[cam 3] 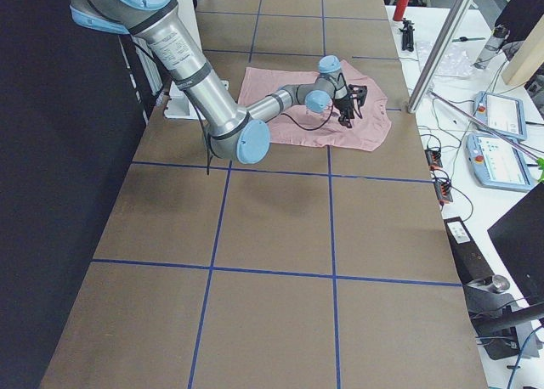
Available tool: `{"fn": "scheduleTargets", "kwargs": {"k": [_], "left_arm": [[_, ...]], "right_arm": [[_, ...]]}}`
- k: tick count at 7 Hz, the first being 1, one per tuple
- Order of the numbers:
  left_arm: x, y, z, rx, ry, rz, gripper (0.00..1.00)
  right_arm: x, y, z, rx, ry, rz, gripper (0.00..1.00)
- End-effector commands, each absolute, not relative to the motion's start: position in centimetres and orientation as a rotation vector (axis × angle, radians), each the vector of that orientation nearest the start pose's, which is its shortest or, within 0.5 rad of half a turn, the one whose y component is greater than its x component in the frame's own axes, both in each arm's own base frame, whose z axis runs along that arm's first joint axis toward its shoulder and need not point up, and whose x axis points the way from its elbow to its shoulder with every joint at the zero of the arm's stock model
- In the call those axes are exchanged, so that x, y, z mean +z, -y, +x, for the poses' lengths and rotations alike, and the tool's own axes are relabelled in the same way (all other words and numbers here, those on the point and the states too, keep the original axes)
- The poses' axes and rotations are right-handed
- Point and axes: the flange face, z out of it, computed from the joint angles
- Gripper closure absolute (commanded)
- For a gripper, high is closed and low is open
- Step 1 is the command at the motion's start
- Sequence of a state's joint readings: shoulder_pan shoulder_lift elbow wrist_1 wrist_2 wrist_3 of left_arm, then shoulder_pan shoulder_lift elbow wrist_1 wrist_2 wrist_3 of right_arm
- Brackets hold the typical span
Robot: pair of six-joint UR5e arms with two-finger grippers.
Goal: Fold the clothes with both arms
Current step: 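Move the right gripper over the shirt's shoulder near the collar, then bring the left gripper to the other shoulder while the right gripper holds position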
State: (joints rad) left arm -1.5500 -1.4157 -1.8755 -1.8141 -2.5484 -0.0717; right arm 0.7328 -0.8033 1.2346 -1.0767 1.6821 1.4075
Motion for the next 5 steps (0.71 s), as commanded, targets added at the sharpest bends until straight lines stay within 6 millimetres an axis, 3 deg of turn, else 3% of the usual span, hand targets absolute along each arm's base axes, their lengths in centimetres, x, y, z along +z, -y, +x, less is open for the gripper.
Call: {"fn": "scheduleTargets", "kwargs": {"k": [1, 2, 3, 4, 5], "left_arm": [[48.9, 48.7, 1.9, 0.128, -1.104, 0.305, 0.00], [48.3, 53.2, 8.2, 0.158, -1.126, 0.248, 0.00], [46.4, 58.1, 15.2, 0.102, -1.085, 0.183, 0.00], [44.6, 61.2, 24.2, 0.082, -1.011, 0.163, 0.00], [44.1, 63.5, 27.7, 0.040, -0.972, 0.226, 0.03]], "right_arm": [[26.2, 61.1, -45.5, 0.445, 0.992, 0.259, 0.00], [27.3, 59.8, -40.2, 0.434, 1.042, 0.225, 0.00], [27.9, 58.5, -37.8, 0.406, 1.079, 0.186, 0.00], [27.6, 56.8, -36.5, 0.397, 1.100, 0.196, 0.00], [28.2, 55.1, -35.2, 0.392, 1.106, 0.196, 0.00]]}}
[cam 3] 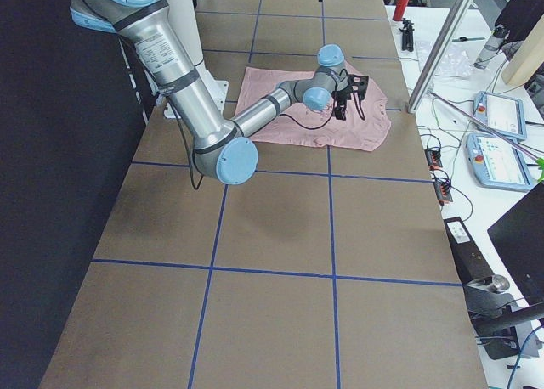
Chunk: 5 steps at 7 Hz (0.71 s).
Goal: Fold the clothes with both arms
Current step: 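Bring the left gripper to the other shoulder while the right gripper holds position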
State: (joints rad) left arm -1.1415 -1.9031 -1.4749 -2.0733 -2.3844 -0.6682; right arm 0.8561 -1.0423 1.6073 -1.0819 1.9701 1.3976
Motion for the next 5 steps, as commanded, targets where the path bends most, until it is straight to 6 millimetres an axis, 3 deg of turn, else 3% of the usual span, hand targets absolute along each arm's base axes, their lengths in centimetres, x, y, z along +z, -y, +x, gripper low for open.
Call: {"fn": "scheduleTargets", "kwargs": {"k": [1, 2, 3, 4, 5], "left_arm": [[45.4, 66.9, 30.8, 0.039, -1.016, 0.271, 0.03], [46.0, 67.2, 34.1, -0.006, -1.023, 0.312, 0.07], [45.5, 66.7, 36.6, -0.022, -0.999, 0.343, 0.12], [45.0, 65.8, 38.5, 0.005, -1.008, 0.340, 0.20], [45.1, 65.6, 38.8, 0.007, -1.007, 0.337, 0.32]], "right_arm": [[29.2, 54.2, -34.6, 0.389, 1.106, 0.187, 0.00], [30.0, 54.0, -34.7, 0.393, 1.095, 0.183, 0.00], [30.6, 53.9, -34.8, 0.393, 1.086, 0.176, 0.00], [30.7, 53.9, -34.5, 0.397, 1.085, 0.182, 0.00], [30.7, 53.9, -34.6, 0.400, 1.084, 0.186, 0.00]]}}
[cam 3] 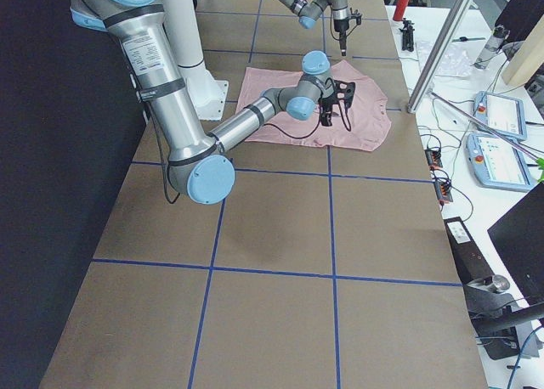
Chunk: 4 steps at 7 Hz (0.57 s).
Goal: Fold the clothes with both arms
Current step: 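Bring the left gripper to the other shoulder while the right gripper holds position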
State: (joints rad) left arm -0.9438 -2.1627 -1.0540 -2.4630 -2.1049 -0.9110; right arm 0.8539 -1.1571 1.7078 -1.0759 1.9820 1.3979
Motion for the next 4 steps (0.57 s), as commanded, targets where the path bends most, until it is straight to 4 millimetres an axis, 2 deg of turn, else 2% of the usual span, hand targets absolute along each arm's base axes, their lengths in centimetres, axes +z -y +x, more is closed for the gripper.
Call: {"fn": "scheduleTargets", "kwargs": {"k": [1, 4], "left_arm": [[45.16, 65.76, 39.08, 0.009, -1.005, 0.335, 0.36], [45.60, 66.26, 39.09, -0.011, -0.979, 0.351, 0.37]], "right_arm": [[31.21, 53.81, -34.41, 0.401, 1.078, 0.181, 0.00], [32.16, 53.67, -34.30, 0.405, 1.066, 0.173, 0.00]]}}
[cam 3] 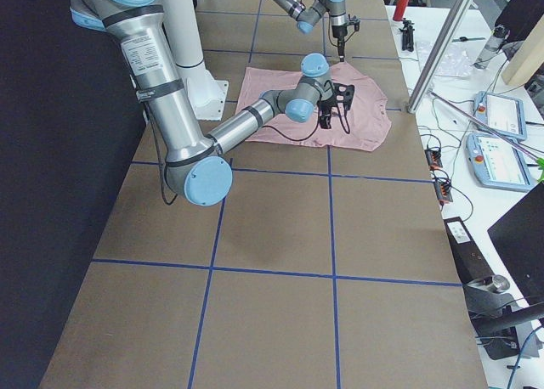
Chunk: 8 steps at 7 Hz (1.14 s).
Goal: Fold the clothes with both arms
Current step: 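Bring the left gripper to the other shoulder while the right gripper holds position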
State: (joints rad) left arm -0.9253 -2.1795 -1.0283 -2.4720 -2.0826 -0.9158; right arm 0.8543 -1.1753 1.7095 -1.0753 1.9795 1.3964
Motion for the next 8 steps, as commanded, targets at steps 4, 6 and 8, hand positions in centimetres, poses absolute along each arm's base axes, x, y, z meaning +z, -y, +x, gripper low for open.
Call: {"fn": "scheduleTargets", "kwargs": {"k": [4, 6, 8], "left_arm": [[45.9, 66.2, 39.9, -0.007, -0.973, 0.344, 0.68], [45.3, 66.2, 40.1, -0.004, -0.980, 0.348, 1.00], [41.6, 65.8, 39.4, -0.063, -1.043, 0.358, 1.00]], "right_arm": [[32.4, 53.6, -34.3, 0.404, 1.063, 0.171, 0.00], [32.5, 53.6, -34.5, 0.404, 1.061, 0.170, 0.00], [32.3, 53.7, -34.7, 0.401, 1.061, 0.170, 0.00]]}}
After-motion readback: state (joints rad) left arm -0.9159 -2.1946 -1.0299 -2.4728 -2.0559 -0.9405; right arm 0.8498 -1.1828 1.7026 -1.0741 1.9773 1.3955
